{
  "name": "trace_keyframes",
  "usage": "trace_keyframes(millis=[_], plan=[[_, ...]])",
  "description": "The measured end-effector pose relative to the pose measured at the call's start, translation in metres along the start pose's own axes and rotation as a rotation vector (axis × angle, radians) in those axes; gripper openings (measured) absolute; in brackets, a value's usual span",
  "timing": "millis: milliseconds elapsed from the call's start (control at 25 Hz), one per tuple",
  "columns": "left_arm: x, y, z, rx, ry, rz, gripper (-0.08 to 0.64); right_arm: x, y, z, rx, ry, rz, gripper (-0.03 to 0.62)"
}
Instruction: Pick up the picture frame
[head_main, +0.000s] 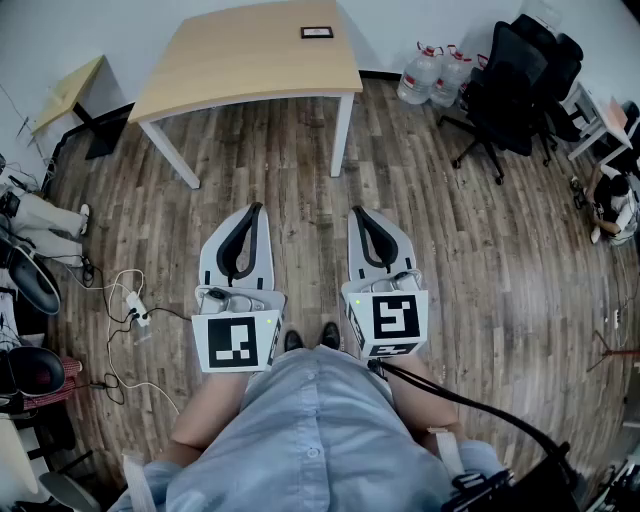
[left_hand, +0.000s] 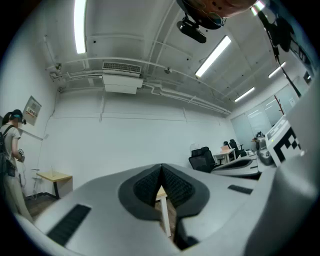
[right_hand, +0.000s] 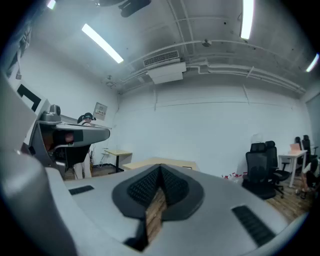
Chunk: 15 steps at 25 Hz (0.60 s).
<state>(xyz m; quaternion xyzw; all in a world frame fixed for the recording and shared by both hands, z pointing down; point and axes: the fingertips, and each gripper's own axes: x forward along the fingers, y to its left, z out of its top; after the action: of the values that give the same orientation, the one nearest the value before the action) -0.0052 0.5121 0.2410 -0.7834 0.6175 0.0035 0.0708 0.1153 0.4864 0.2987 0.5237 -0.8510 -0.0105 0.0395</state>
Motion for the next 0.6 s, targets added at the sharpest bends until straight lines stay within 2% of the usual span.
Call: trace_keyframes(millis=[80,160,360,600], plan=[[-0.001,0.000,-0.001,0.061,-0.009,-0.016,0.002,-0.001,0.001,0.001,-0.002,-0.001,-0.001,0.000],[-0.001,0.000,-0.001,0.085,-0.013,-0.025,0.002,-0.001,0.000,0.001,-0.004,-0.001,-0.001,0.000],[0.007,-0.007,-0.001,-0.007,0.001,0.000,0.002,0.002,-0.006,0.000,-0.008,0.002,0.008,0.000],[0.024,-0.017,-0.009,0.002,0.023,0.015,0.000,0.008,-0.022,-0.004,-0.011,-0.009,0.038,0.000]])
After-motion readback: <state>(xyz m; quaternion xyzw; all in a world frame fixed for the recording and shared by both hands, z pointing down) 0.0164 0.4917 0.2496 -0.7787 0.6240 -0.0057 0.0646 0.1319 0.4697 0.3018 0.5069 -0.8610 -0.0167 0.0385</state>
